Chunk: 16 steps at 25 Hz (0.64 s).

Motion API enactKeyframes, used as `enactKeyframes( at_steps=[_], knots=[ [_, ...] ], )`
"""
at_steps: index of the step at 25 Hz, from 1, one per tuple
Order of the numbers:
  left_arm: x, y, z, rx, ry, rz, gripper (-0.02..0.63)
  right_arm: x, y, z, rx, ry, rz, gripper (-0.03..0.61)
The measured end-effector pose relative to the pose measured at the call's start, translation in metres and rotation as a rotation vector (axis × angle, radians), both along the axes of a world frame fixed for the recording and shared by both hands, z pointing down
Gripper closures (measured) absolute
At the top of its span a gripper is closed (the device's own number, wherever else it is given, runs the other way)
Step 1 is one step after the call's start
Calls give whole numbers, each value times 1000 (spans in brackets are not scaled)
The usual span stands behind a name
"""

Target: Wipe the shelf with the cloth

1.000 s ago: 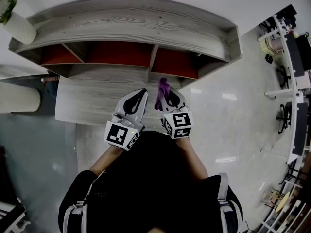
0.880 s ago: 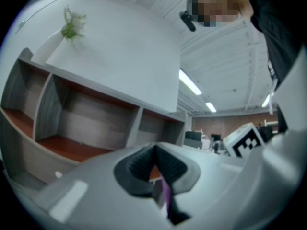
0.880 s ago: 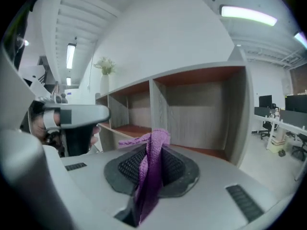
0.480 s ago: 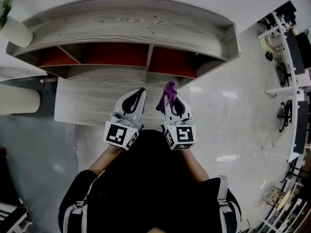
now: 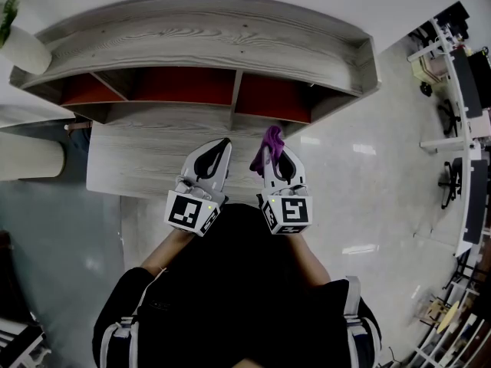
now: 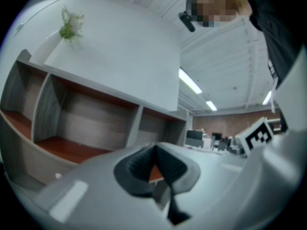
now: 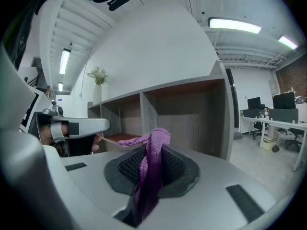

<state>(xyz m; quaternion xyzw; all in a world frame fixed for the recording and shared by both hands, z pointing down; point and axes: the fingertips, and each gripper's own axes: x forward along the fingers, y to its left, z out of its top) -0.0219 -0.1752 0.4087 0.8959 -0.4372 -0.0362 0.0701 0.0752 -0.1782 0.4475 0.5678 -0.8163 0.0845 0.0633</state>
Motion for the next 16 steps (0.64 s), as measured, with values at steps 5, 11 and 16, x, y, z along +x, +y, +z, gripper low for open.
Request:
enactKeyframes(
  at_steps=[5, 11, 16],
  knots=[
    [-1, -1, 0, -2, 1, -5, 612, -1, -1, -1, -3, 6, -6, 528],
    [0, -1, 1, -5, 1, -9, 612, -1, -1, 0, -4, 13, -10, 528],
    [0, -2, -1, 1, 4, -10, 612, -1, -1, 0, -3, 17, -12, 528]
  ],
)
